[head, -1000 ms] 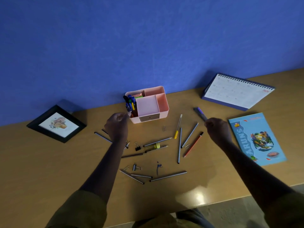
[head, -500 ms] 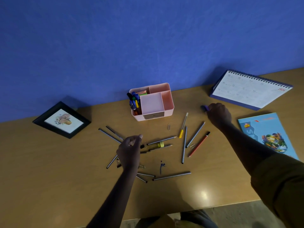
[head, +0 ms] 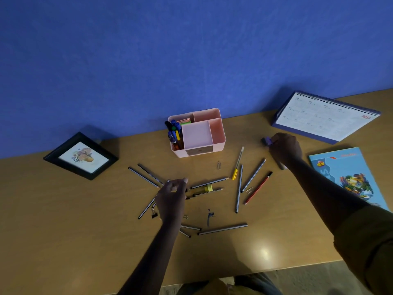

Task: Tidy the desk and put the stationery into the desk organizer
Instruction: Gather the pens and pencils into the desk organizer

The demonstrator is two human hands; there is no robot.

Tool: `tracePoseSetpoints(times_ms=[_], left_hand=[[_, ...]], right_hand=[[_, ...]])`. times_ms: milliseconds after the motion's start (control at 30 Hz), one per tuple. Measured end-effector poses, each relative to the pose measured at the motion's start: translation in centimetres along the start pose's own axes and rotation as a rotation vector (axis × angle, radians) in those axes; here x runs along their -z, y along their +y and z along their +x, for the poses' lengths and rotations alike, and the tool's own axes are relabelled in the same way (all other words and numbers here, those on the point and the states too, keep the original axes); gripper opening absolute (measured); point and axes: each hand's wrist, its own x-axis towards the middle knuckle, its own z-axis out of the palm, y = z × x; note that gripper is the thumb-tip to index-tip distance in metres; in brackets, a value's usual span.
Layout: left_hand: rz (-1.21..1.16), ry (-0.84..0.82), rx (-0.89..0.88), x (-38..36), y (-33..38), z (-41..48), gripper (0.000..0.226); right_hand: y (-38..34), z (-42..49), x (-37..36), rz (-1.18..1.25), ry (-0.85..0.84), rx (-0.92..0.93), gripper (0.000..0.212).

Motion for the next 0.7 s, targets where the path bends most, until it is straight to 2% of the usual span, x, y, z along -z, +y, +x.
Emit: tracePoseSetpoints(times_ms=[200, 367, 600, 700], left_hand=[[-0.133, -0.069, -0.016, -0.3, 1.4, 0.3, 0.008], [-0.203, -0.099, -0.099, -0.2, 3.7, 0.6, 0.008], [-0.303, -0.098, -0.289, 1.1, 8.4, 2.9, 0.03], [-0.342, -0.103, -0.326, 2.0, 9.8, 4.1, 0.034]], right_hand=[[-3.5, -1.6, 1.2, 0.083, -0.006, 0.21, 0.014], [-9.0, -5.0, 1.0, 0.146, -0.003, 0.456, 0.009], [-17.5, -10.3, 0.8, 0.314, 0.008, 0.777, 0.025], [-20.3, -11.4, 0.3, 0.326, 0.027, 0.862, 0.024]])
